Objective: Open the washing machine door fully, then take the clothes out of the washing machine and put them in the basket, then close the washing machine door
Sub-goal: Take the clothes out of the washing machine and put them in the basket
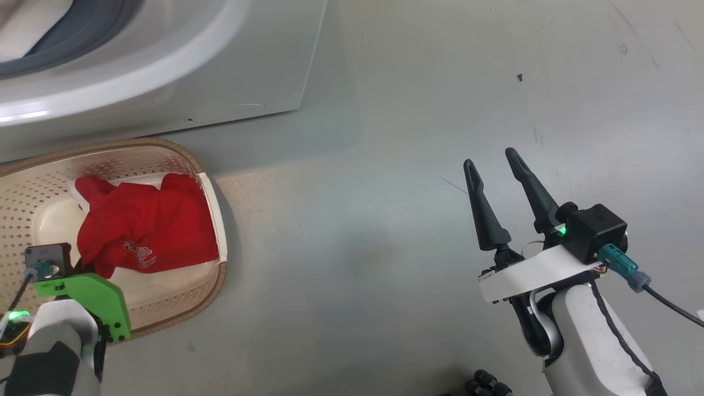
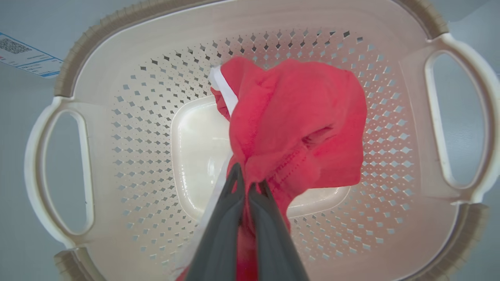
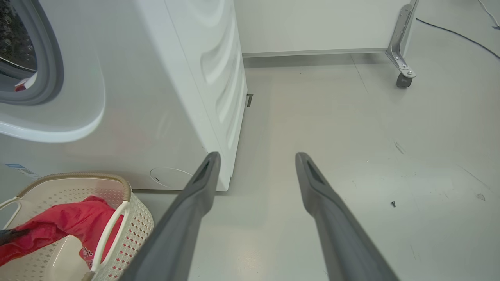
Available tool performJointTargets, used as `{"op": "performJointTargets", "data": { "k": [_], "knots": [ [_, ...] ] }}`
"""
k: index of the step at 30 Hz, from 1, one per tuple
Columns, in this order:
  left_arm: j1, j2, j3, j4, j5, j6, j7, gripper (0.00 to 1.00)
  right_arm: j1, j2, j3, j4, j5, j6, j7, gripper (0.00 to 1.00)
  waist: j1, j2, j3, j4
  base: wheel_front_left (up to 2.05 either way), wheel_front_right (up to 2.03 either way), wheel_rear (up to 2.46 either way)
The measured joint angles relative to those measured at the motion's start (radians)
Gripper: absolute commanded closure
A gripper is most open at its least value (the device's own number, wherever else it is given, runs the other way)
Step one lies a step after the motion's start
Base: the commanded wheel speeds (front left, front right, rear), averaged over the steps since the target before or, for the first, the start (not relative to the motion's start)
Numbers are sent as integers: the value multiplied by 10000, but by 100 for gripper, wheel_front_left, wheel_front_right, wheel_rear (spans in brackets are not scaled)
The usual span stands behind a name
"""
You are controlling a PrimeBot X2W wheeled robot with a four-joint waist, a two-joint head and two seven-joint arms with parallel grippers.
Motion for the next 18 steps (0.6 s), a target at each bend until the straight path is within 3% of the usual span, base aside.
{"op": "performJointTargets", "data": {
  "k": [1, 8, 18],
  "knots": [
    [-8, -61, 25, 44, -27, 0, -17, 0, -7, 2, -6, 8, 0, -2, 0, 0, 0, 0, -16, 8, 0, 0, 0],
    [-118, -316, 33, 286, -36, 2, -205, 0, -12, 0, -77, 155, -77, -15, 0, 0, 0, 0, -306, 134, 0, 0, 0],
    [-179, -608, -8, 259, -96, -40, -1264, 0, -15, 0, -265, 355, -79, -13, 0, 0, 0, 0, -1099, 376, 0, 0, 0]
  ]
}}
